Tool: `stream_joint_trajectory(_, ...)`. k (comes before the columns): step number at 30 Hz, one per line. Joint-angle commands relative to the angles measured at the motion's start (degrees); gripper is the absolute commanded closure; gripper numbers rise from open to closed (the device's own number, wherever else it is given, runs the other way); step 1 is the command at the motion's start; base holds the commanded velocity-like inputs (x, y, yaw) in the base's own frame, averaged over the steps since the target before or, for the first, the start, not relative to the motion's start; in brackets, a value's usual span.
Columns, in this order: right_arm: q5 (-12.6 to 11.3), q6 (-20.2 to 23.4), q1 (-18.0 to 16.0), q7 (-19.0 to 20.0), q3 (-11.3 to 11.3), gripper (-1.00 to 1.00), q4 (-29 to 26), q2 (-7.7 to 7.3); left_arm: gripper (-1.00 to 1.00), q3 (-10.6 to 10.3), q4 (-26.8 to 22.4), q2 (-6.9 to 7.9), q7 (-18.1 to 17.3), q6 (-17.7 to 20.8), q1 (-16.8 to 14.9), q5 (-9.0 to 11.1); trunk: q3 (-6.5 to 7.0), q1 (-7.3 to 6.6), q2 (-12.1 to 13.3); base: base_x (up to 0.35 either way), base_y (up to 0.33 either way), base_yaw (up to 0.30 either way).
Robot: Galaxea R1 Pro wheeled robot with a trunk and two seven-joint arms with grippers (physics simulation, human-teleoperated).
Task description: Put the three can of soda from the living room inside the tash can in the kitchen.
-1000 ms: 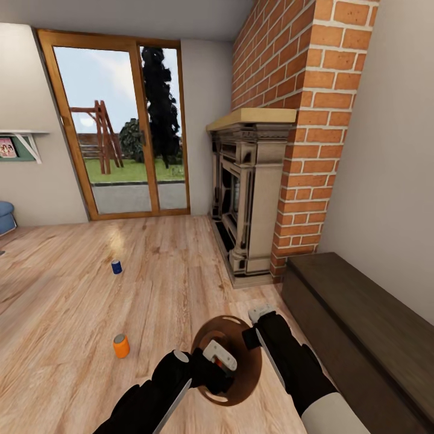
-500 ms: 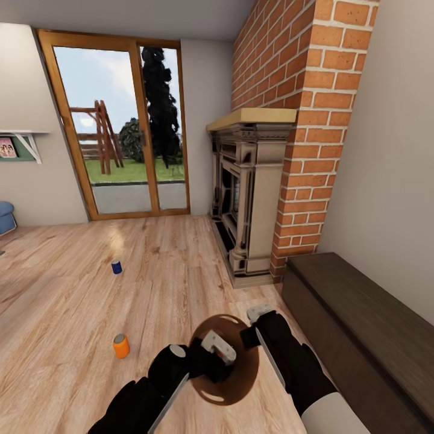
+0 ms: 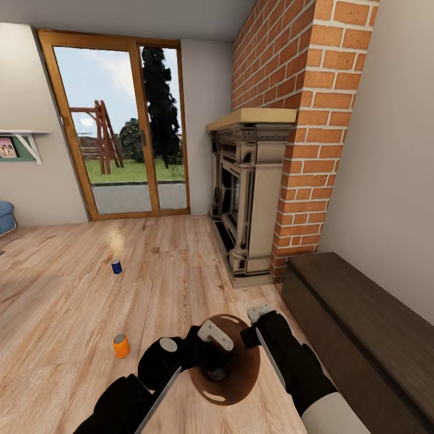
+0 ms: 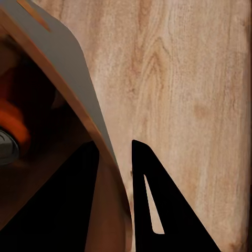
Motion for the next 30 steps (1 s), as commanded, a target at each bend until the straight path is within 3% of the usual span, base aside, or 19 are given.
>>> stream_joint_trajectory(1, -1.1, 0.0, 0.0, 0.1, 0.0, 1.00, 0.0, 0.00, -1.00, 0.0, -0.3, 0.32, -0.4, 0.0, 0.0, 0.0, 0.01, 0.00, 0.0, 0.000, 0.000, 0.000)
stream_joint_trajectory(6, -1.1, 0.0, 0.0, 0.1, -0.1, 1.00, 0.0, -0.03, -1.00, 0.8, -1.0, 2.21, -0.9, 0.0, 0.0, 0.1, 0.01, 0.00, 0.0, 0.000, 0.000, 0.000)
stream_joint_trajectory(11, -1.1, 0.0, 0.0, 0.1, -0.1, 1.00, 0.0, -0.06, -1.00, 4.6, -1.6, 3.43, -2.6, 0.0, 0.0, 0.1, 0.01, 0.00, 0.0, 0.000, 0.000, 0.000)
stream_joint_trajectory(19, -1.1, 0.0, 0.0, 0.1, -0.2, 1.00, 0.1, -0.07, -1.00, 10.0, -2.2, 5.76, -11.9, -0.5, 0.0, 0.1, 0.01, 0.00, 0.0, 0.000, 0.000, 0.000)
stream_joint_trajectory(20, -1.1, 0.0, 0.0, 0.1, -0.2, 1.00, 0.2, -0.10, -1.00, 13.0, -2.4, 6.36, -16.7, -0.6, 0.0, 0.1, 0.01, 0.00, 0.0, 0.000, 0.000, 0.000)
stream_joint_trajectory(23, -1.1, 0.0, 0.0, 0.1, -0.3, 1.00, 0.3, -0.12, -1.00, 15.9, -2.4, 7.38, -21.2, -0.7, 0.0, 0.1, 0.01, 0.00, 0.0, 0.000, 0.000, 0.000)
stream_joint_trajectory(25, -1.1, 0.0, 0.0, 0.1, -0.3, 1.00, 0.3, -0.16, -1.00, 19.5, -2.5, 8.18, -26.7, -0.8, 0.1, 0.1, 0.01, 0.00, 0.0, 0.000, 0.000, 0.000)
stream_joint_trajectory(28, -1.1, 0.0, 0.0, 0.1, -0.3, 1.00, 0.3, -0.20, -1.00, 27.8, -2.4, 9.29, -36.2, -2.0, 0.1, 0.0, 0.01, 0.00, 0.0, 0.000, 0.000, 0.000)
stream_joint_trajectory(30, -1.1, 0.0, 0.0, 0.1, -0.3, 1.00, 0.3, -0.20, -1.00, 30.0, -2.4, 9.67, -38.6, -2.5, 0.1, 0.0, 0.01, 0.00, 0.0, 0.000, 0.000, 0.000)
